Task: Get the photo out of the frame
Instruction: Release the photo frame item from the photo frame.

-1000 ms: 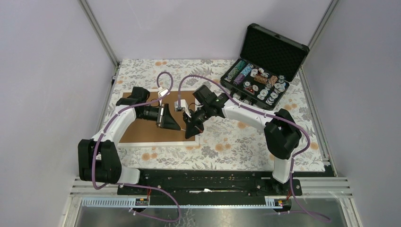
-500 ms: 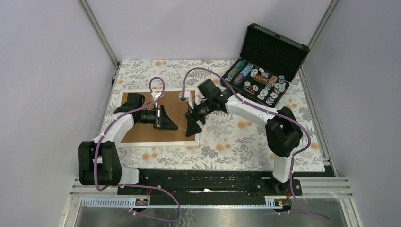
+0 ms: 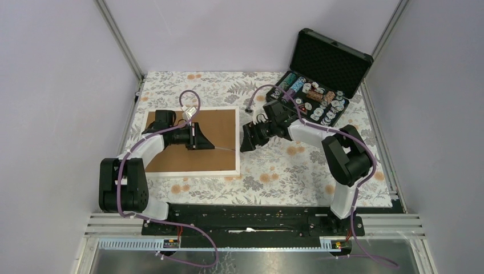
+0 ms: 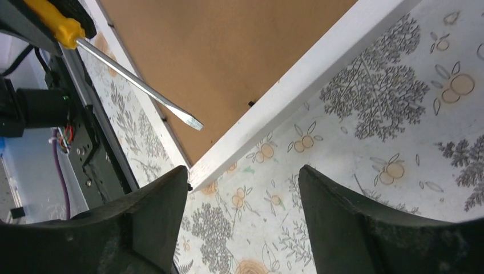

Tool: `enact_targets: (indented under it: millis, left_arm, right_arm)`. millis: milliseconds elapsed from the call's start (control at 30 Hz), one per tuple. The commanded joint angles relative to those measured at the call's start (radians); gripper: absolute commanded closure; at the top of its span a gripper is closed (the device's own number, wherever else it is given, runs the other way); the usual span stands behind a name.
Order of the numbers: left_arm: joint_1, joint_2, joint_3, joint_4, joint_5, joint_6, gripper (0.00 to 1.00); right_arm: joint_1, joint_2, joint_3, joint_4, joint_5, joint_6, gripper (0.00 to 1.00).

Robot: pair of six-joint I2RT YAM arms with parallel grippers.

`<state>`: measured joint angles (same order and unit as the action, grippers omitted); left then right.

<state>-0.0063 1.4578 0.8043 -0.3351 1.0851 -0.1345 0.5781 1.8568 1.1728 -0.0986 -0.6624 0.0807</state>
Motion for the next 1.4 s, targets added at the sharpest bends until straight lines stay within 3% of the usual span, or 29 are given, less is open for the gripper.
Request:
enact_targets:
  millis: [0, 200, 467, 1367]
  left_arm:
    - [0.005, 0.006, 0.073, 0.017, -0.017, 0.174, 1.0]
    - [0.005, 0.046, 0.079, -0.037, -0.034, 0.347, 1.0]
    - [0.005, 0.078, 0.08, -0.073, -0.027, 0.484, 1.0]
    - [-0.058, 0.205, 0.13, 0.01, -0.042, 0.415, 1.0]
  right_arm:
    - [0.004, 0.035, 0.0, 0.137, 0.017, 0.101, 0.25]
    - [0.004, 0.076, -0.009, 0.213, 0.058, 0.156, 0.38]
    - [0.005, 0.149, 0.012, 0.255, 0.028, 0.223, 0.44]
    - [0.018, 0.231, 0.0, 0.32, 0.003, 0.288, 0.7]
